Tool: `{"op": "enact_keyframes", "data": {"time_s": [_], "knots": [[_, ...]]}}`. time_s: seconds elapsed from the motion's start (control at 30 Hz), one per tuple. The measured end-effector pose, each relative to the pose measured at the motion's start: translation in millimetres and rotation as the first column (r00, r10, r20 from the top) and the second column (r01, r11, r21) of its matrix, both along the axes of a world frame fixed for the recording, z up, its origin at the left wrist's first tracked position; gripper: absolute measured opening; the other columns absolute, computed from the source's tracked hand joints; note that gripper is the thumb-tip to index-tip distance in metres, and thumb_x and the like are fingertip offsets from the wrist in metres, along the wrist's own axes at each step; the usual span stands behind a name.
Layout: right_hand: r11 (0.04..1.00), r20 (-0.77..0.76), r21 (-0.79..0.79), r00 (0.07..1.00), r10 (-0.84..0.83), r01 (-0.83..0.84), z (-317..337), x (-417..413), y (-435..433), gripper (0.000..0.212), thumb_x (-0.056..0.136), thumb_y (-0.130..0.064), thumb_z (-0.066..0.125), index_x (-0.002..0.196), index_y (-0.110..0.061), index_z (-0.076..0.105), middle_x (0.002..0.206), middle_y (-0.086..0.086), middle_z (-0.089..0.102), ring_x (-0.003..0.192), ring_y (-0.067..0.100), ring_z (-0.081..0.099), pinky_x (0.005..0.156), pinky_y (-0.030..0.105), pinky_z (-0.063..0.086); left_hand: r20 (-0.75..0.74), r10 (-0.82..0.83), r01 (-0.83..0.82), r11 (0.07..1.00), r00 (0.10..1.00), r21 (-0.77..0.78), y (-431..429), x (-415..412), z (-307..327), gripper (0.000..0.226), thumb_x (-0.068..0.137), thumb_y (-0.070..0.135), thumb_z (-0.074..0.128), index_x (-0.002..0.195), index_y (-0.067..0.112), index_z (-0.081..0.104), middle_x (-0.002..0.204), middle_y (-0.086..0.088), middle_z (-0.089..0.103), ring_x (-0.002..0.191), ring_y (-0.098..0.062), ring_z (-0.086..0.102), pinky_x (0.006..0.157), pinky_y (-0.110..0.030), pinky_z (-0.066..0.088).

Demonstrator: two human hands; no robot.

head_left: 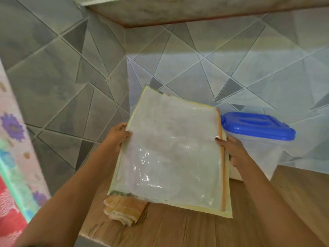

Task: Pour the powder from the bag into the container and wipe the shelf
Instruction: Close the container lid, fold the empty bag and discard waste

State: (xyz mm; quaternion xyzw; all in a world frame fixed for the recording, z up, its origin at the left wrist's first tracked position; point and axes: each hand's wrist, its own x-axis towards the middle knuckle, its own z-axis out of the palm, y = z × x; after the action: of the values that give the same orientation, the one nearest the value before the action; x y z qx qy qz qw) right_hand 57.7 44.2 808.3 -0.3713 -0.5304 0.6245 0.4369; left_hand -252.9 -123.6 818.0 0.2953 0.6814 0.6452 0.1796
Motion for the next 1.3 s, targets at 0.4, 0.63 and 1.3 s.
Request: {"op": "enact_keyframes", "data": {"time_s": [0.4, 0.63, 1.3], "knots": [[0.994, 0.0, 0.108, 1.0, 0.002, -0.002, 26.9, 23.4, -16.8, 0.023, 0.087, -0.001, 0.058, 0.105, -0.014, 0.061, 0.086, 0.003, 0.066, 0.066, 0.013, 0.067, 0.051, 0.02, 0.057, 0.037, -0.14, 0.141, 0.99, 0.989, -0.02, -12.1, -14.9, 16.2, 0.03, 0.086, -0.01, 0.05, 0.071, 0.016, 0.052, 0.043, 0.013, 0.062, 0.047, -0.006, 0.06, 0.06, -0.027, 0.049], [0.99, -0.003, 0.137, 1.0, 0.02, -0.02, 29.5, 17.3, -17.0, 0.024, 0.087, 0.003, 0.055, 0.085, -0.019, 0.063, 0.08, 0.001, 0.064, 0.052, 0.003, 0.066, 0.047, 0.013, 0.053, 0.079, -0.267, 0.269, 0.963, 0.96, -0.023, -21.4, -44.2, 3.1, 0.025, 0.087, -0.012, 0.05, 0.083, 0.01, 0.06, 0.061, 0.009, 0.072, 0.057, -0.002, 0.068, 0.056, -0.015, 0.057], [0.726, 0.249, 0.6, 0.941, 0.228, -0.335, 93.3, -28.2, -45.2, 0.053, 0.084, 0.013, 0.055, 0.049, -0.024, 0.071, 0.074, -0.016, 0.075, 0.069, -0.002, 0.069, 0.06, 0.013, 0.053, -0.315, -0.772, 0.61, 0.632, 0.552, -0.479, 5.0, 36.5, 25.0, 0.035, 0.087, 0.03, 0.064, 0.119, 0.025, 0.052, 0.121, -0.001, 0.062, 0.111, -0.017, 0.059, 0.096, -0.031, 0.047]]}}
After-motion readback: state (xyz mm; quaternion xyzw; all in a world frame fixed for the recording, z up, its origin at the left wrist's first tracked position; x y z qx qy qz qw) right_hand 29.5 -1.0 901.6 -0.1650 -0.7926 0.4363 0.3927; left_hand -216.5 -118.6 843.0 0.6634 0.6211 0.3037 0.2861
